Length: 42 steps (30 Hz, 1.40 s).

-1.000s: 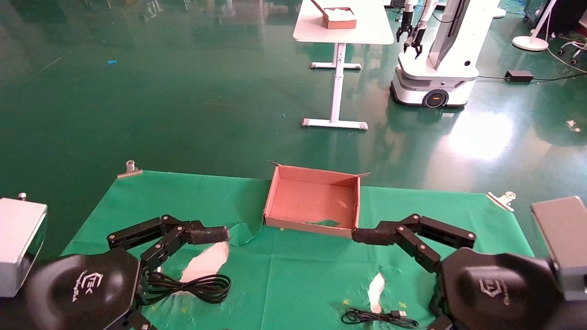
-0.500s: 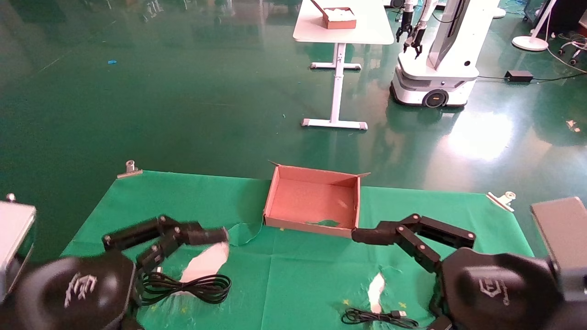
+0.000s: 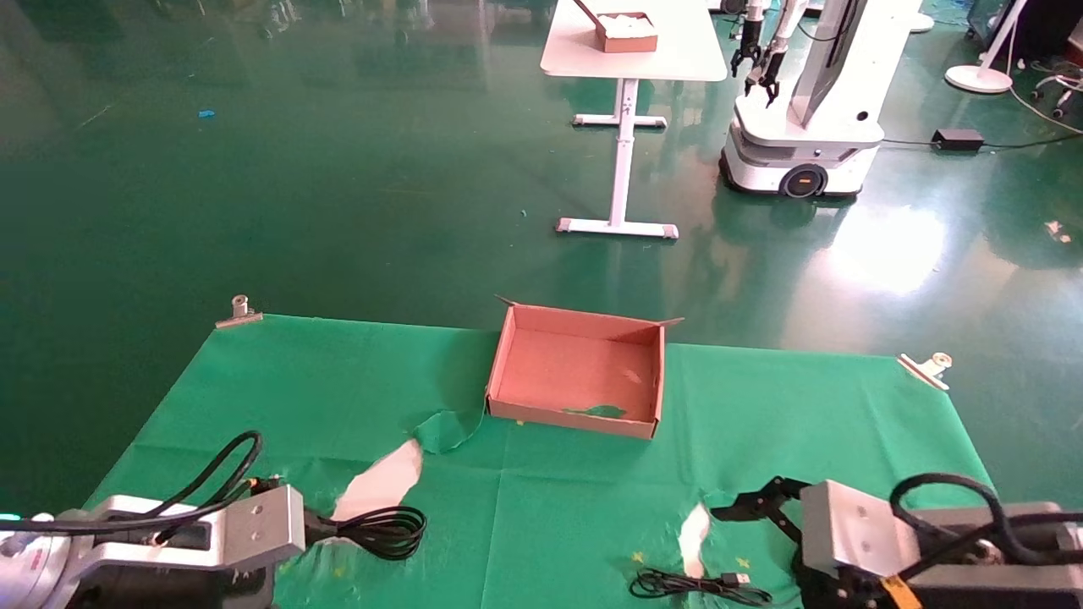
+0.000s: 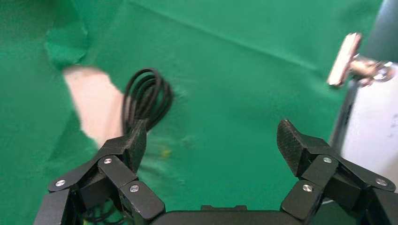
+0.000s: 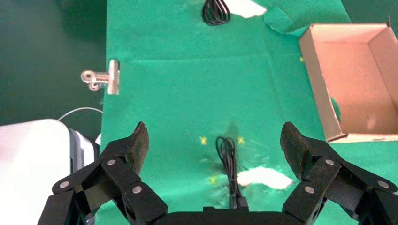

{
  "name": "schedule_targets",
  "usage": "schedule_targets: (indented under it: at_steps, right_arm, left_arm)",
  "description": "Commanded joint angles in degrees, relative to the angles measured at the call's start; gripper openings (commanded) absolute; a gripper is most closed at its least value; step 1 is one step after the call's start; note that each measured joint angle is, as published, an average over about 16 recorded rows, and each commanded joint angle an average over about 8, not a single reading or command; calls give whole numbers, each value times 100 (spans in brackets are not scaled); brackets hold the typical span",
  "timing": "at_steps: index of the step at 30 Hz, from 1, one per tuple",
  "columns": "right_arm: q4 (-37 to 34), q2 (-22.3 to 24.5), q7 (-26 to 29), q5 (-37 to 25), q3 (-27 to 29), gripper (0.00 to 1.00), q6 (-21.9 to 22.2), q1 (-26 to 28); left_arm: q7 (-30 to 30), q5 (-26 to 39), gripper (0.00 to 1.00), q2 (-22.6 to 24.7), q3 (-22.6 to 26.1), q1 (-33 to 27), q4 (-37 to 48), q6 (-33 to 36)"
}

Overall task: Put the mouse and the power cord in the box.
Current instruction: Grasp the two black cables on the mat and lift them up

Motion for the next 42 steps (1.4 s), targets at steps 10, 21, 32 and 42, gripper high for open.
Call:
schedule_targets:
  at_steps: [10,21,32,42]
  right_arm:
    - [-113,-74,78,-170,-76,100,-4,77]
    - [-123,79,163,68,16,100,-32,-48]
    - [-132,199,128,177,48,100,2,-280]
    - [-172,-127,-72,-983,-369,100,298,-216]
  left_arm:
    - [-71,934,100,318,300,-230,33,-247]
    - [-488,3305,100,1445,1045,-392,424,-1061]
    - [-580,4097,100,2067,1294,-561,1240,-1448]
    - [-473,4178,100,2179,1333,-631,1502,-1536]
